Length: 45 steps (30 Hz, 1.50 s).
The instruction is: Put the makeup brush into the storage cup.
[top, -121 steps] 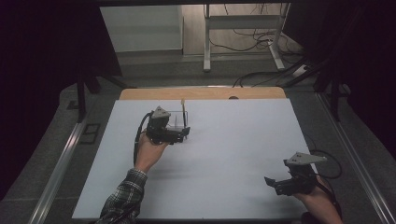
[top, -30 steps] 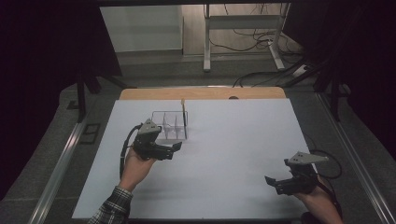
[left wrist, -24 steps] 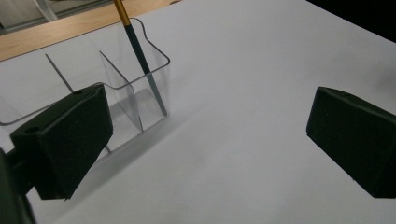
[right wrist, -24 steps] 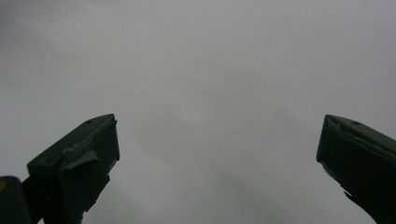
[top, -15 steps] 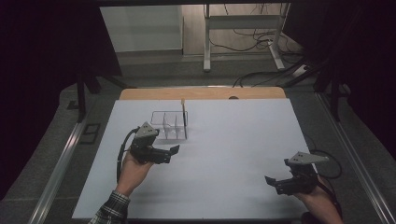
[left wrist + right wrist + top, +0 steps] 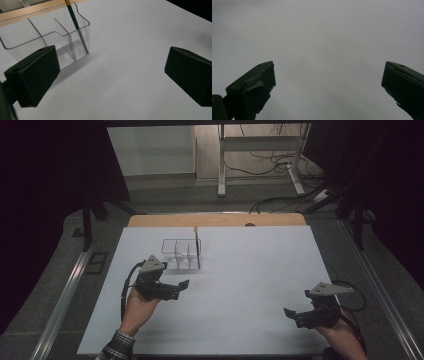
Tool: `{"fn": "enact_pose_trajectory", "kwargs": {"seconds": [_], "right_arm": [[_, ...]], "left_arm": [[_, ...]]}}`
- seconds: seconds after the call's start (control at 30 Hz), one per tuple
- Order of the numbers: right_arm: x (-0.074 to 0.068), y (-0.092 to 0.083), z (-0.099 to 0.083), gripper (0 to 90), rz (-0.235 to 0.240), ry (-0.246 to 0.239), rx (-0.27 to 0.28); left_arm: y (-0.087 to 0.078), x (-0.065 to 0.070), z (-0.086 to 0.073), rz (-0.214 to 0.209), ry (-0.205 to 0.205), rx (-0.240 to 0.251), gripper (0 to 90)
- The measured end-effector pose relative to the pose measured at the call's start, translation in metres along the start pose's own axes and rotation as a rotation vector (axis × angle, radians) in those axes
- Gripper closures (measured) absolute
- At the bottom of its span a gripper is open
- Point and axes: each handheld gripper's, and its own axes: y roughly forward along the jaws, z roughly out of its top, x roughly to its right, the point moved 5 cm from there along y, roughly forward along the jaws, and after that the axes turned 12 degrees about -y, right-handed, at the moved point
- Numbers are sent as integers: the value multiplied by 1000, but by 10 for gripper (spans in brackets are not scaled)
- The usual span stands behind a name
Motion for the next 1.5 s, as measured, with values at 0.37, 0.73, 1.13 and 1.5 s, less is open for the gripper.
{"fn": "enact_pose_trajectory", "kwargs": {"seconds": [0.37,0.73,1.13,1.5], "right_arm": [[0,0,0,0,-3,-1,-2],[1,0,0,0,-11,2,1],[2,-1,0,0,-17,3,4],[1,0,0,0,-16,2,0]], "left_arm": [[-6,-1,-7,0,-6,-4,2],[-14,-2,-13,-11,-13,2,1],[-24,-2,-19,-8,-24,13,1],[-33,-3,-25,-8,-40,24,1]]}}
